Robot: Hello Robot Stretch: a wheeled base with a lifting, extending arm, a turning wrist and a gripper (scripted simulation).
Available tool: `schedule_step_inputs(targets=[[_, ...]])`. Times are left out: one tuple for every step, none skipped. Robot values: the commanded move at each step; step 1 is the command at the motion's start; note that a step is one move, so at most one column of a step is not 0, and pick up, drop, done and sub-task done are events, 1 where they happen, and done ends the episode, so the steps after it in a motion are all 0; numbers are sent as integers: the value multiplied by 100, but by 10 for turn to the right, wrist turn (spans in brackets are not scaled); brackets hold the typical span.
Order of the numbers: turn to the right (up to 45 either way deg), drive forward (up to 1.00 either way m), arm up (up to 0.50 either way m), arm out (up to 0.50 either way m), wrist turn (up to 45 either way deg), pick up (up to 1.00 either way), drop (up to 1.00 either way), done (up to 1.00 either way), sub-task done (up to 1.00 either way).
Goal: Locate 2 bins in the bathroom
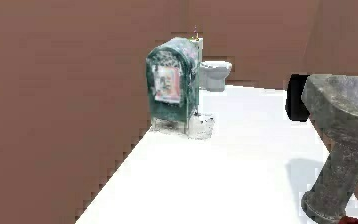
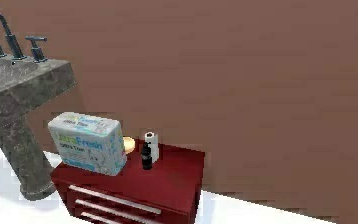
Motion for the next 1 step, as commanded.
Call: schedule_step_inputs(targets=[[150,0,0,0,0,0,0,0,0]])
